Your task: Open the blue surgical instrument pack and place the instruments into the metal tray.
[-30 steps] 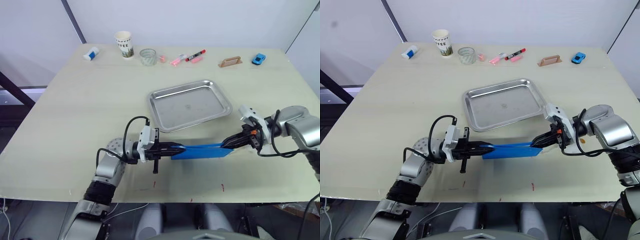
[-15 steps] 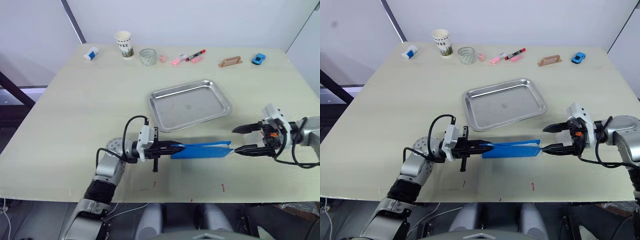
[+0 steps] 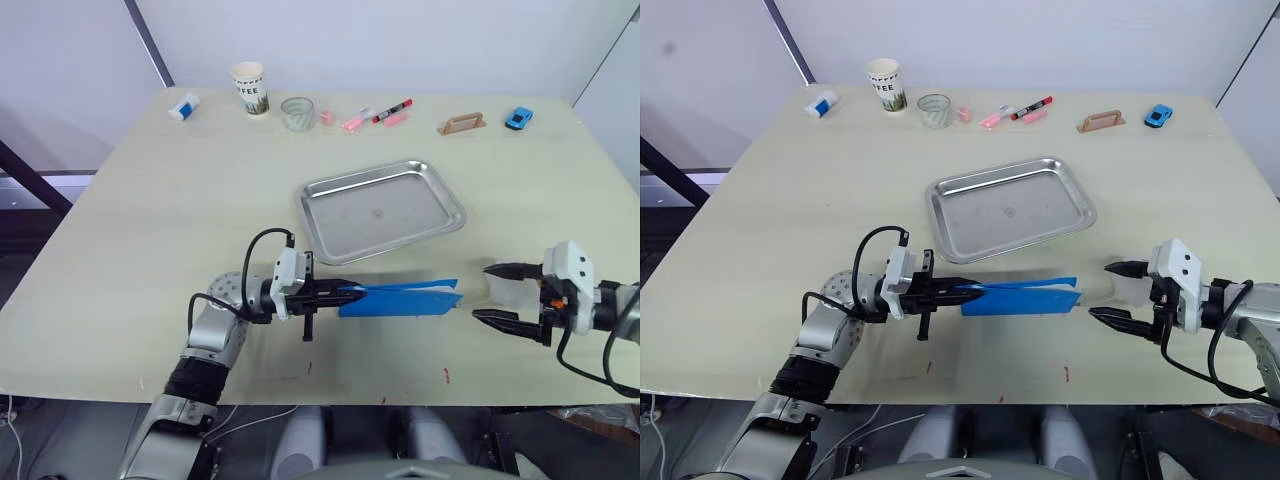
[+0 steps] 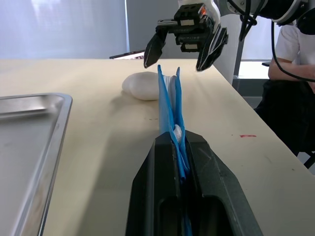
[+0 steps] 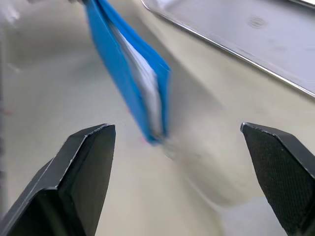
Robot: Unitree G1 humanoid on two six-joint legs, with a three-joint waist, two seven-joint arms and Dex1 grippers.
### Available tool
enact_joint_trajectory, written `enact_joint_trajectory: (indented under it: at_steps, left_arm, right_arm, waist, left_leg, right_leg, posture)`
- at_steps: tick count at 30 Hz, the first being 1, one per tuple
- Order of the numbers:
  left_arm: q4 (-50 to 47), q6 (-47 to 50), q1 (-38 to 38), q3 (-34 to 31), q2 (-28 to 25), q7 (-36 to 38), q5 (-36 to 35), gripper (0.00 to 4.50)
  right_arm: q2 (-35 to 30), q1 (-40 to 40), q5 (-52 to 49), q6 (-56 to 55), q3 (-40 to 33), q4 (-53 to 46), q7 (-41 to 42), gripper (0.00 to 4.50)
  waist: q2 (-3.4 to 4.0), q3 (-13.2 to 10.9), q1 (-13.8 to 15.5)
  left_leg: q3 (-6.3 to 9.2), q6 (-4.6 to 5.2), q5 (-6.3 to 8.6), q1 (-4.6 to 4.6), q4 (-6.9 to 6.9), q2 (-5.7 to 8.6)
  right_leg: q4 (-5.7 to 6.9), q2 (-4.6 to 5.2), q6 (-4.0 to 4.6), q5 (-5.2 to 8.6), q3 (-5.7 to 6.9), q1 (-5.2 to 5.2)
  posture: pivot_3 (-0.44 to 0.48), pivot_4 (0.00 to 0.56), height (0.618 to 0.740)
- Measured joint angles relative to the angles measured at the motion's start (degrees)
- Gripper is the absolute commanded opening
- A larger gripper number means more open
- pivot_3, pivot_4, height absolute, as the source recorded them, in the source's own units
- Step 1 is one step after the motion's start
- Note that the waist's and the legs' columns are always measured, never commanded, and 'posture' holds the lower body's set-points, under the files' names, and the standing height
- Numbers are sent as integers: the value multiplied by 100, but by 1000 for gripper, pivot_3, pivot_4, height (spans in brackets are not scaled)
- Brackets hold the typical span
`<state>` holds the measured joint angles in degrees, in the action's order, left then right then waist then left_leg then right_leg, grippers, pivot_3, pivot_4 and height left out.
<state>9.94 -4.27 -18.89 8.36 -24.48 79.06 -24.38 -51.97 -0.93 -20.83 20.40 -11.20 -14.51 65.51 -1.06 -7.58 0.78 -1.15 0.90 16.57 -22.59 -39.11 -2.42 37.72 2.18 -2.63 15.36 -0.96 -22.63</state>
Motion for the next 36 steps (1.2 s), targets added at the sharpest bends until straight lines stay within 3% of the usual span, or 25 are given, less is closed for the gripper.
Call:
enact_joint_trajectory:
  at_steps: [7, 8, 10, 18, 19, 22, 29, 36]
  left_arm:
    - [3, 0, -15, 1, -10, -7, 6, 0]
    - [4, 0, -18, 2, -9, -9, 7, 0]
    - [5, -1, -21, -3, -10, -11, 11, 0]
    - [5, -10, -28, 10, 46, -61, 63, 0]
    - [5, -11, -28, 11, 51, -63, 63, 0]
    - [5, -37, -26, 14, 57, -64, 72, 0]
    - [72, -168, -37, 51, 57, -31, 114, 0]
    - [134, -229, -70, 59, 46, 16, 114, 0]
  right_arm:
    - [-179, -464, 578, -75, 331, 1046, -237, 4449]
    - [-183, -513, 640, -63, 423, 1215, -223, 4223]
    - [-186, -662, 728, -42, 606, 1524, -204, 3684]
    - [-263, -941, 662, 24, 788, 1746, 54, 246]
    - [-281, -924, 648, 24, 788, 1718, 72, 46]
    - [-323, -843, 535, 81, 713, 1620, 140, 1]
    - [-563, -737, -516, 863, -219, 225, 212, 1]
    - [-610, -1005, -1084, 1393, -391, -262, 105, 1]
  waist:
    - [0, 0, 4]
    - [0, 0, 3]
    - [1, 0, 0]
    - [1, 1, 11]
    - [1, 1, 9]
    - [1, 0, 10]
    - [4, -1, 13]
    - [4, -1, 8]
  left_leg:
    - [-1, 0, 0, 0, 0, 0]
    - [-1, 0, 0, 0, 0, 0]
    - [-1, 0, 0, 1, 0, 0]
    - [3, 0, 0, 0, -1, 2]
    - [3, 0, 0, 0, -1, 2]
    - [4, 0, 0, -1, -1, 2]
    - [6, 0, 0, -2, -1, 2]
    - [6, 0, 0, -1, -1, 2]
  right_leg:
    - [-1, -2, 0, 0, -2, 0]
    - [0, -2, 1, 0, -3, 0]
    - [0, -3, 1, 0, -4, 0]
    - [-1, -2, 0, 0, -7, 4]
    - [-1, -2, 0, 0, -7, 4]
    - [-1, -2, 0, 0, -6, 3]
    - [-1, -2, 0, 0, -6, 4]
    - [-1, -2, 0, 0, -6, 4]
  posture:
    - [0, 150, 740]
    - [0, 150, 740]
    - [0, 150, 740]
    - [0, 150, 740]
    - [0, 150, 740]
    - [0, 150, 740]
    - [0, 150, 740]
    - [0, 150, 740]
